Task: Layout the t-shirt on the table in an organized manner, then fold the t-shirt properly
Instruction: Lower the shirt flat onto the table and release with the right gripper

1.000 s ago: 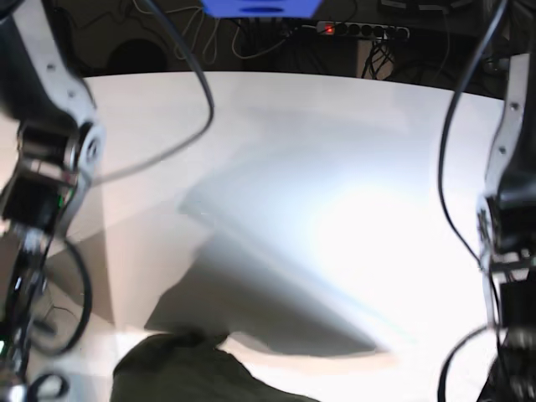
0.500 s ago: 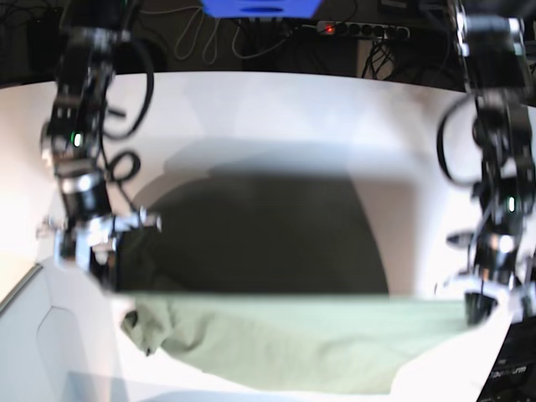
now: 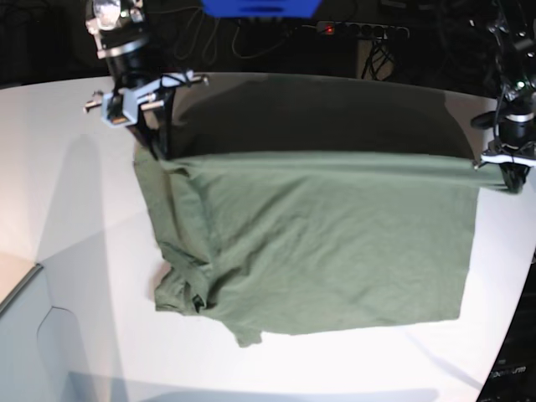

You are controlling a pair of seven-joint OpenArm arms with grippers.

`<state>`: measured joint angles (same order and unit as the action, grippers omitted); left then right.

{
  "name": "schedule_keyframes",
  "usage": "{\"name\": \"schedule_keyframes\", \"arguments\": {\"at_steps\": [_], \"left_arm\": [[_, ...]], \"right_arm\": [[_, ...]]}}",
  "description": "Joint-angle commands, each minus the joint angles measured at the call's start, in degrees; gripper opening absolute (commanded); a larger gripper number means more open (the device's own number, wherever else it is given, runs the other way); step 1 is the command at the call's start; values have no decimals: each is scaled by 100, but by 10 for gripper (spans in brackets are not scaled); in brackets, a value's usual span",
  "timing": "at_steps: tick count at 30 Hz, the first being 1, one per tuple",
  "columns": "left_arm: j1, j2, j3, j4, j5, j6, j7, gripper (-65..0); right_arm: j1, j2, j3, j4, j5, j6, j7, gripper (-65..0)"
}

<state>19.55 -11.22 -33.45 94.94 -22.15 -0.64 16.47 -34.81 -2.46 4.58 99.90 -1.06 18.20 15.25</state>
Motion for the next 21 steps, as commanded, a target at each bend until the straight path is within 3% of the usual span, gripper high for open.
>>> {"name": "schedule_keyframes", "arguments": {"at_steps": [1, 6, 11, 14, 21], "left_arm": [[45, -78, -61, 93, 13, 34, -183, -649], [150, -69, -61, -214, 13, 34, -192, -649], [142, -69, -61, -601, 13, 34, -201, -649], [142, -69, -44, -768, 13, 34, -201, -649], [203, -69, -61, -909, 13, 34, -201, -649]], "right_arm": [[-102, 4, 4, -25, 75, -75, 238, -650], [-269, 4, 4, -544, 75, -75, 546, -650], [-304, 13, 21, -658, 66, -75, 519, -650], [-445, 241, -23, -658, 66, -75, 511, -642], [-787, 831, -84, -464, 75, -75, 643, -435]]}}
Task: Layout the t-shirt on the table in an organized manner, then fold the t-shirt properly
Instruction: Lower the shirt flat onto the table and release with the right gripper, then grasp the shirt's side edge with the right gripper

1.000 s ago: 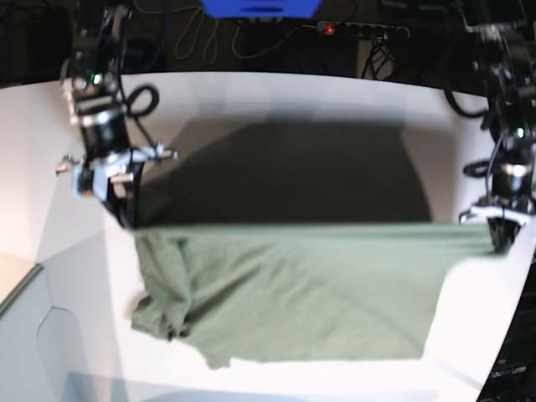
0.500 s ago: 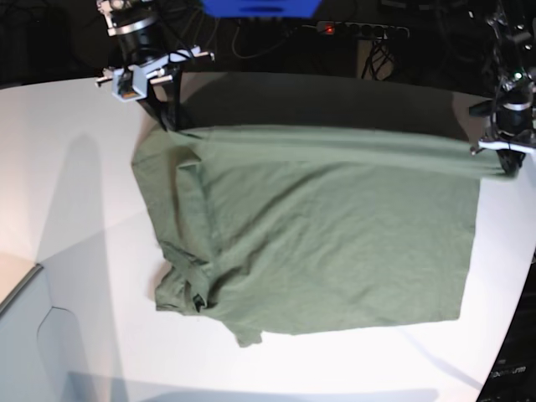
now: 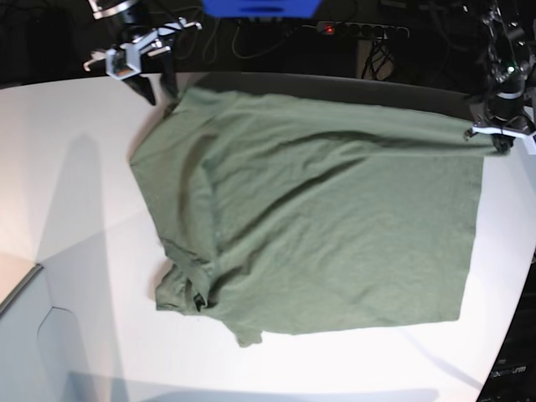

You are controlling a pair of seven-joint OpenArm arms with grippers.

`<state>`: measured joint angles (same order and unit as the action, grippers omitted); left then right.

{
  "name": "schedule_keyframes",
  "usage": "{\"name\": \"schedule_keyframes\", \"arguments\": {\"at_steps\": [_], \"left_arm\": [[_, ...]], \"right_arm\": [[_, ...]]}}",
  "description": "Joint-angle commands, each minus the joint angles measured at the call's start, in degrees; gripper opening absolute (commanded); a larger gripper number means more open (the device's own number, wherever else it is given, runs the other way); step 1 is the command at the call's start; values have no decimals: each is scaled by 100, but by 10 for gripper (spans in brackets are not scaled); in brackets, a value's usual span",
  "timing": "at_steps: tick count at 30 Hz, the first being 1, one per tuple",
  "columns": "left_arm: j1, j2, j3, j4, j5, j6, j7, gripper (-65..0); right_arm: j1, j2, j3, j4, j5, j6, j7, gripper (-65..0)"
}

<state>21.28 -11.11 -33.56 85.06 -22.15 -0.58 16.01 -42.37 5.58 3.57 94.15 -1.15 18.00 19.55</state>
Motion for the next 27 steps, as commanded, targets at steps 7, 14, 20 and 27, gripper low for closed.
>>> {"name": "schedule_keyframes", "arguments": {"at_steps": [7, 14, 20, 27], "left_arm": [[66, 8, -50, 79, 13, 27, -155, -649], [66, 87, -33, 79, 13, 27, -155, -649], [74, 289, -50, 114, 48, 27, -146, -649], [154, 333, -50, 123, 48, 27, -146, -649]], "right_arm": [[813, 53, 728, 58, 93, -55, 1, -359], [2879, 61, 605, -628, 84, -46, -2047, -294], [4382, 88, 218, -1938, 84, -46, -2865, -288], [5499, 88, -45, -3599, 84, -46, -2865, -288]]}}
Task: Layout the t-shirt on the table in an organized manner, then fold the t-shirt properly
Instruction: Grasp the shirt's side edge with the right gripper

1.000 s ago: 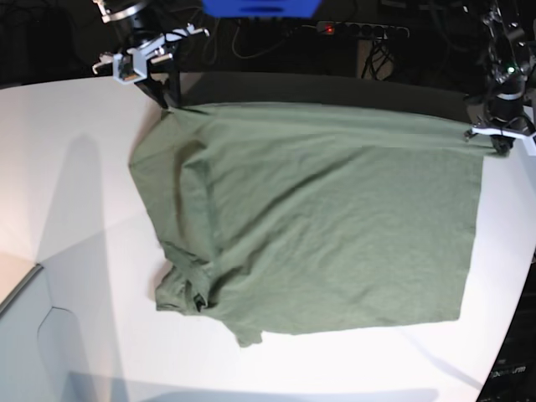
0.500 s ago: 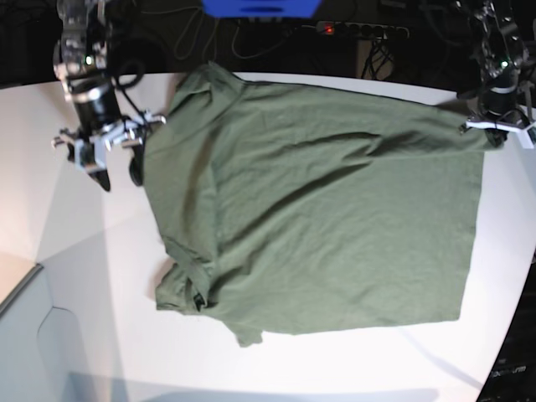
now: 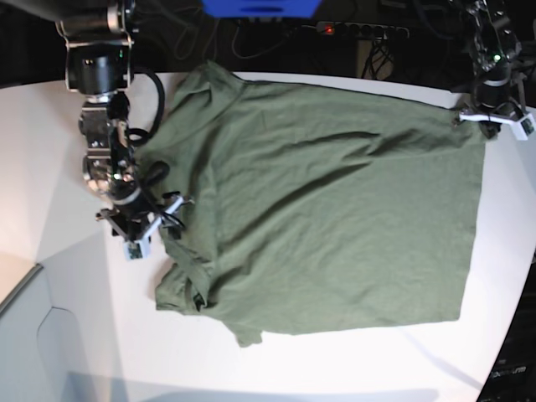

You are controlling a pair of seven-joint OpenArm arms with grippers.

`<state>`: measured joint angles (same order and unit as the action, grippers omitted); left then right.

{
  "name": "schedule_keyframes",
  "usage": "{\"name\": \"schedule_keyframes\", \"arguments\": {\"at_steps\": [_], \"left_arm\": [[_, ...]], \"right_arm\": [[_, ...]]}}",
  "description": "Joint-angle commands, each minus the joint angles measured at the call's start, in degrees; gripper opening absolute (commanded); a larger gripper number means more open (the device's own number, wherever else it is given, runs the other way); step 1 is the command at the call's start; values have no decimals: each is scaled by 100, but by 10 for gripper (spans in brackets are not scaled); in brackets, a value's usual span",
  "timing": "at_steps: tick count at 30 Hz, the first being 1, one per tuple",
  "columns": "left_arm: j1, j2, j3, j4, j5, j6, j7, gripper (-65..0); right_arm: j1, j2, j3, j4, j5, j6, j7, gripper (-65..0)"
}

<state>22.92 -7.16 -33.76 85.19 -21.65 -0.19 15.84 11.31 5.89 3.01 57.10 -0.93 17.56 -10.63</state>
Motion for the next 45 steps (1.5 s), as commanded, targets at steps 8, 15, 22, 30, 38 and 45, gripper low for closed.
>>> {"name": "schedule_keyframes", "arguments": {"at_steps": [8, 15, 22, 30, 38, 45], "left_arm": [[-2, -62, -31, 75, 7, -12, -129, -649], [-10, -27, -40, 83, -28, -12, -137, -649], [-10, 61, -40, 127, -28, -12, -137, -649], [121, 87, -40, 180, -37, -12, -146, -649], [324, 245, -40, 514, -37, -12, -146, -649], [359, 281, -40, 479, -37, -12, -146, -649]], "right_arm": [[746, 57, -6, -1046, 62, -2, 171, -307], [438, 180, 47, -361, 71, -2, 145, -650], [-687, 215, 601, 1635, 71, -11, 127, -650], [-1953, -92, 1453, 2787, 80, -11, 127, -650], [-2366, -224, 1365, 2655, 71, -11, 127, -650], [-2357, -40, 1313, 2866, 62, -11, 145, -406]]}}
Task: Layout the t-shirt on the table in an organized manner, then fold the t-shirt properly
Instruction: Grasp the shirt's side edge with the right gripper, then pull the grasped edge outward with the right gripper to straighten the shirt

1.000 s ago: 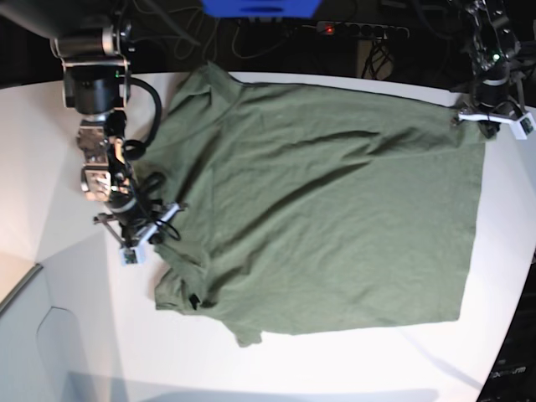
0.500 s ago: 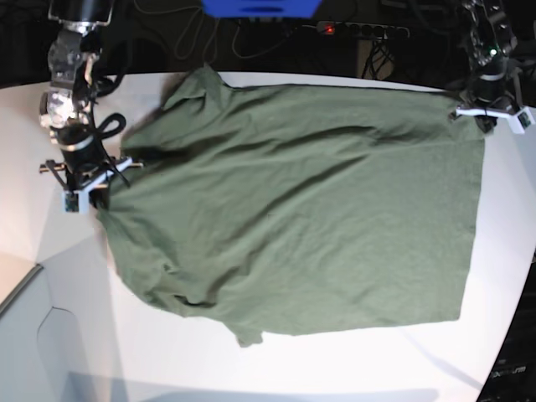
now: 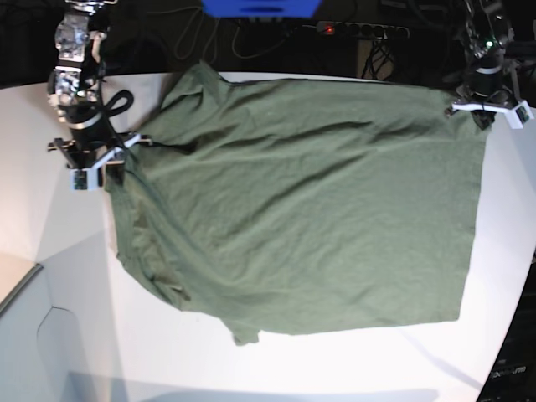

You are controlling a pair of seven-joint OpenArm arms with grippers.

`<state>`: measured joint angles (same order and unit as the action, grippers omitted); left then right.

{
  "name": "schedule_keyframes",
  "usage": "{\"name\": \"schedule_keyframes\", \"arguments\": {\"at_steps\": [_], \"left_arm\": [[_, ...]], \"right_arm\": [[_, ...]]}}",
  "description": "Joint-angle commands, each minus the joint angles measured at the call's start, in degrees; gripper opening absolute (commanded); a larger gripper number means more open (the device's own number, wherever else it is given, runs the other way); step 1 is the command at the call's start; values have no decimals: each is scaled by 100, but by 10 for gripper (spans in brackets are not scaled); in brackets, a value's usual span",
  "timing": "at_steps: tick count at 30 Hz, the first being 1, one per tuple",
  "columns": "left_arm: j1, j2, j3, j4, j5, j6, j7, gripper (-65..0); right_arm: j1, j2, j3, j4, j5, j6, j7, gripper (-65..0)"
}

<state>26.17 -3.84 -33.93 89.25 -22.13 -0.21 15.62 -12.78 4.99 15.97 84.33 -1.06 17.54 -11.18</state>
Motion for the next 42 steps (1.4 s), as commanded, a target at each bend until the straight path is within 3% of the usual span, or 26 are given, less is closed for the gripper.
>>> {"name": "schedule_keyframes", "arguments": {"at_steps": [1, 4, 10, 17, 23, 30, 37, 42], "left_arm": [[42, -52, -22, 46, 11, -10, -124, -649], [95, -78, -31, 29, 11, -10, -124, -649], [68, -60, -462, 29, 20, -10, -124, -649], [60, -104, -1033, 99, 20, -10, -116, -649], [86, -104, -1086, 99, 55, -10, -107, -649], [95, -104, -1086, 37, 64, -10, -107, -649], [95, -104, -1086, 29, 64, -10, -107, -649], [95, -104, -1086, 29, 64, -10, -107, -649]], "right_arm": [[51, 59, 96, 221, 84, -9, 199, -379], [289, 41, 315, 362, 93, -9, 191, -329], [1458, 76, 201, -324, 75, -9, 173, -317], [3163, 525, -977, -2539, 75, -9, 173, -316], [4280, 534, -1786, -4280, 75, -9, 226, -284], [4851, 507, -2155, -5053, 75, -9, 252, -262], [4886, 516, -2146, -5774, 66, -9, 1096, -264], [4878, 516, -2155, -5932, 66, -18, 1201, -293]]}}
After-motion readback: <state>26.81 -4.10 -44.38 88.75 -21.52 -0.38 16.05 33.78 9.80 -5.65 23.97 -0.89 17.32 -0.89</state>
